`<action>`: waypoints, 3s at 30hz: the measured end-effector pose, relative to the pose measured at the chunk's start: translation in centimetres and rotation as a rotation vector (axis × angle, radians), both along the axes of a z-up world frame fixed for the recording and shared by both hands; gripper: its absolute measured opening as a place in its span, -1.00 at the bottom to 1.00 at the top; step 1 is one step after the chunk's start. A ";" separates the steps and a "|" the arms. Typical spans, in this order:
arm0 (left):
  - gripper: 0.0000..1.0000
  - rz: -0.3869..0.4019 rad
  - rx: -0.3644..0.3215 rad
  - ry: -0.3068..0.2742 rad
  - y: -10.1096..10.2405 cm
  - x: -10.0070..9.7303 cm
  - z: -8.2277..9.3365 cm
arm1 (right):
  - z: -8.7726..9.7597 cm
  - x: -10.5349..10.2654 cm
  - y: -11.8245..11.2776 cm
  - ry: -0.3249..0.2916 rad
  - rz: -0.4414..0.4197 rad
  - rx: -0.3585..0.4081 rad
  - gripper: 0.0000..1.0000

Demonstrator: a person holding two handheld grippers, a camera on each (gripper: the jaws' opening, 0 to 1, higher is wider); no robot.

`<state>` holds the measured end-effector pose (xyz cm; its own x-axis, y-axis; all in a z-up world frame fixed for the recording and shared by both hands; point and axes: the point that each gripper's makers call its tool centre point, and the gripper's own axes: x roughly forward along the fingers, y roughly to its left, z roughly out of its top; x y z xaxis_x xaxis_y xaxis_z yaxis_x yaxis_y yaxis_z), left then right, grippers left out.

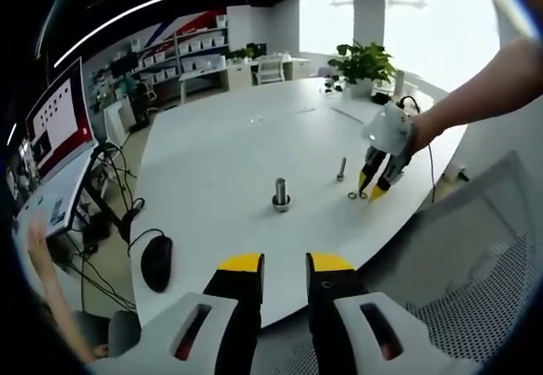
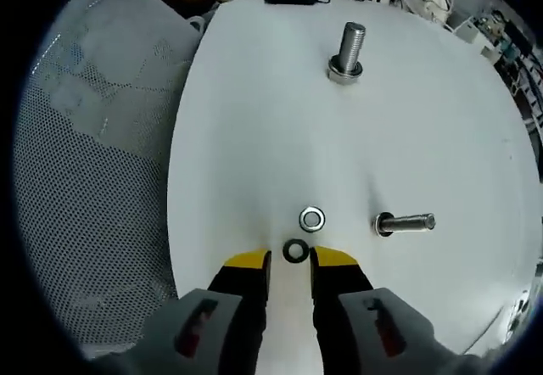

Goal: Place the washer onto the threaded stud by aligning its center hole with the stud, sliding it down to the base, and recovering from edge contact or off-axis alignment until the washer reaches the visible bottom stop.

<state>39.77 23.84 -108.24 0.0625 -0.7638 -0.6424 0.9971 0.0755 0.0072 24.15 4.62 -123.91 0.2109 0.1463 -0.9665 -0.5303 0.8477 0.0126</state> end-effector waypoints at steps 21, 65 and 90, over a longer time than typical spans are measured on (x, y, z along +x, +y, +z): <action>-0.65 -0.013 0.008 -0.010 0.0 -0.4 -0.1 | -0.3 0.2 -0.5 -0.006 -0.123 -0.061 -0.72; -0.67 0.019 -0.006 -0.007 -0.1 0.3 0.2 | 5.9 4.8 -6.2 -0.129 -0.217 -0.097 -0.72; -0.69 0.013 0.040 -0.005 0.1 0.3 -0.8 | 2.4 3.7 -5.9 -0.045 -0.214 -0.080 -0.72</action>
